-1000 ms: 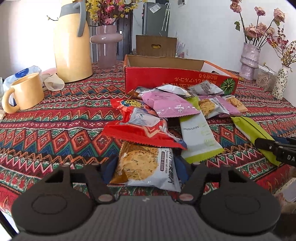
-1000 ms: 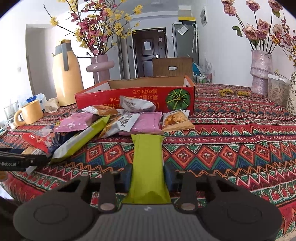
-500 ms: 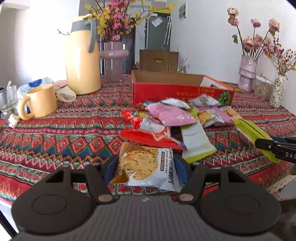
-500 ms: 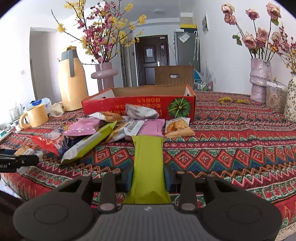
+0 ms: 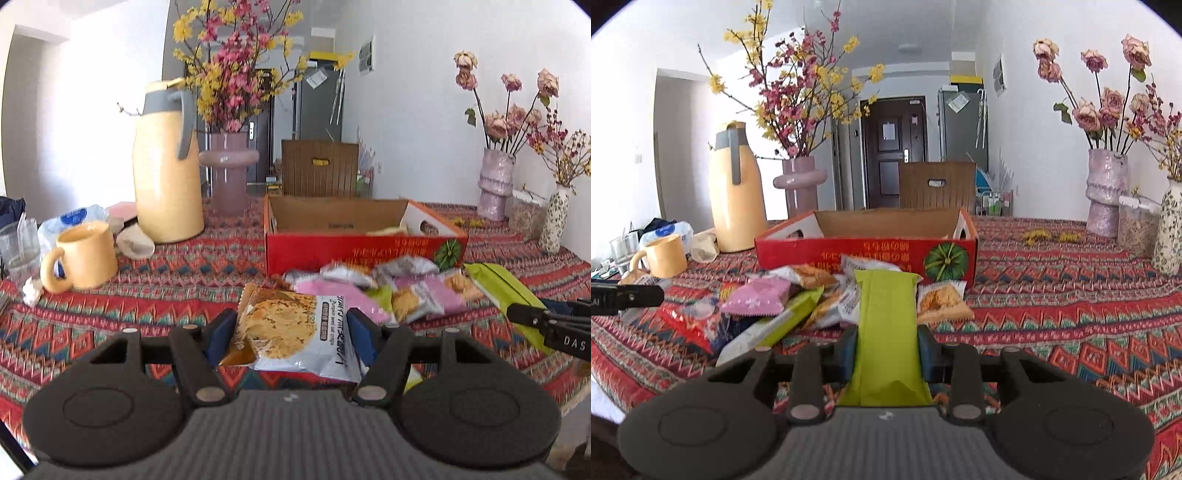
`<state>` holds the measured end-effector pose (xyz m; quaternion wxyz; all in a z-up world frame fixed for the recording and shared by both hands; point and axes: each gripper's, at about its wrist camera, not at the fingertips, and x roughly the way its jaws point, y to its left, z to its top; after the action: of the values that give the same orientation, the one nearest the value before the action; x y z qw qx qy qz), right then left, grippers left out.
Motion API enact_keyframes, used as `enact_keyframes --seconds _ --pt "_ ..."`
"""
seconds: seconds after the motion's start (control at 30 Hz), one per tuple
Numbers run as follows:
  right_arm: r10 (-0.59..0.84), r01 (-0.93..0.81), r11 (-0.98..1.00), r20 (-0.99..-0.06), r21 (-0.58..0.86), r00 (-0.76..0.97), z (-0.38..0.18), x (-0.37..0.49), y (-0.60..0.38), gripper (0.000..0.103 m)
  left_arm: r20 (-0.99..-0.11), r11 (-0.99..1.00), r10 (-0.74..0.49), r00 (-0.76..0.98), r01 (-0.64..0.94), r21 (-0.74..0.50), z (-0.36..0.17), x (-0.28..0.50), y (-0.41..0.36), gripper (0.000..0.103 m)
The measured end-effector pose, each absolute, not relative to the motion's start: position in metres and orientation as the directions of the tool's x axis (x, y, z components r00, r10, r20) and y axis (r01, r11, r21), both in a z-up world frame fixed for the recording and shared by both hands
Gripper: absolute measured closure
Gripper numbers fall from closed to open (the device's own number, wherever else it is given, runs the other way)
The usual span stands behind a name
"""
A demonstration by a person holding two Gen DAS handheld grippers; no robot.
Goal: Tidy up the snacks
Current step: 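Carry both packs over the cardboard box and open both grippers to drop them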
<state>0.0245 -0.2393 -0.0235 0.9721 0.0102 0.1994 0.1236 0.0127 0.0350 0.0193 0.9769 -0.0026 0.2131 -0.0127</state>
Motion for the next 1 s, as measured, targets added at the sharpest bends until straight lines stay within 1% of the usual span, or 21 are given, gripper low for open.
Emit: enact_keyframes --seconds 0.6,1.0 --pt "0.208 -0.200 0.978 -0.324 0.058 0.923 0.006 0.097 -0.242 0.071 -0.373 1.000 -0.004 0.928 0.002 -0.005 0.057 0.093 0.020 0.036" --pt "0.194 -0.189 0.981 -0.320 0.048 0.927 0.023 0.172 -0.232 0.070 -0.358 1.000 0.022 0.934 -0.019 0.012 0.080 0.163 0.017 0.036"
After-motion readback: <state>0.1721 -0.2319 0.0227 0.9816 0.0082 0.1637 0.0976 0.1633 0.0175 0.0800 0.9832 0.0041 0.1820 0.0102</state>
